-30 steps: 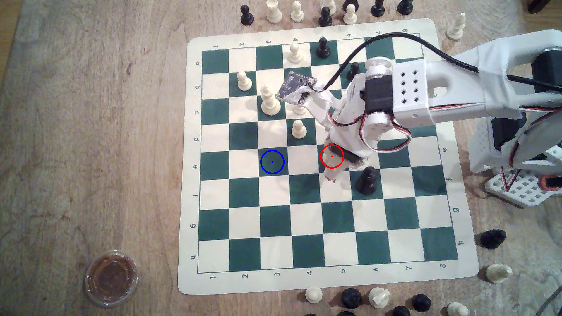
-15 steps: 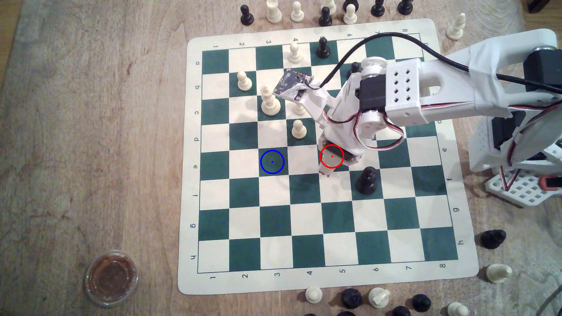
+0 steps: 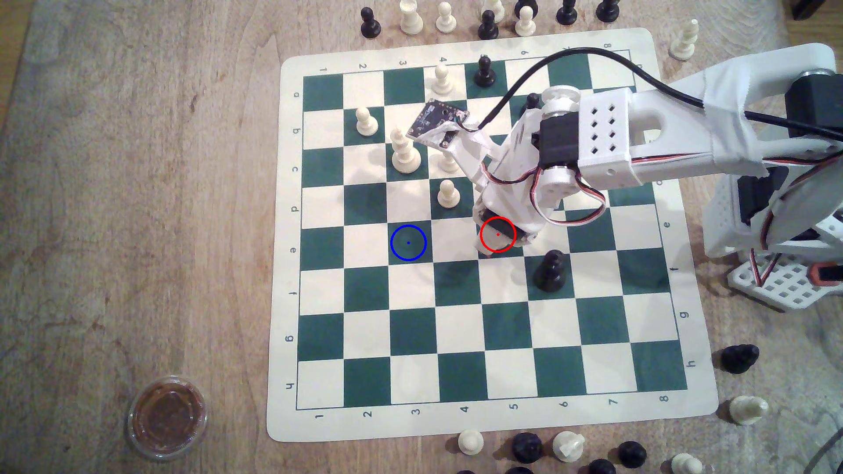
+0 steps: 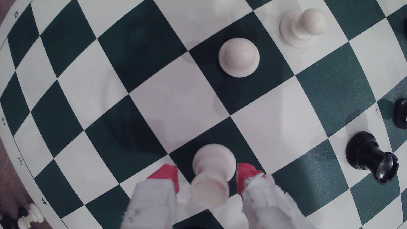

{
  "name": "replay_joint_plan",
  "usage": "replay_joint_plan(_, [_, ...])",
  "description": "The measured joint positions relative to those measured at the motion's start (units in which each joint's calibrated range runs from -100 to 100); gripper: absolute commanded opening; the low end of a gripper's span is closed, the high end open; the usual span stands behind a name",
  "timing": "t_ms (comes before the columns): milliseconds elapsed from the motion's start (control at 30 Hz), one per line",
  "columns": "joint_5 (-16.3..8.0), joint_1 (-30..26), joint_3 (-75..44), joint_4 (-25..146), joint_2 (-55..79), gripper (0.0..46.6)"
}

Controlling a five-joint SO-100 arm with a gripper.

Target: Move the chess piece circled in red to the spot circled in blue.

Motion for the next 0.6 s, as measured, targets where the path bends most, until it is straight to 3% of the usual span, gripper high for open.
replay_joint_plan(600, [0.0,-0.52,-2.35,2.71,-1.68,5.9])
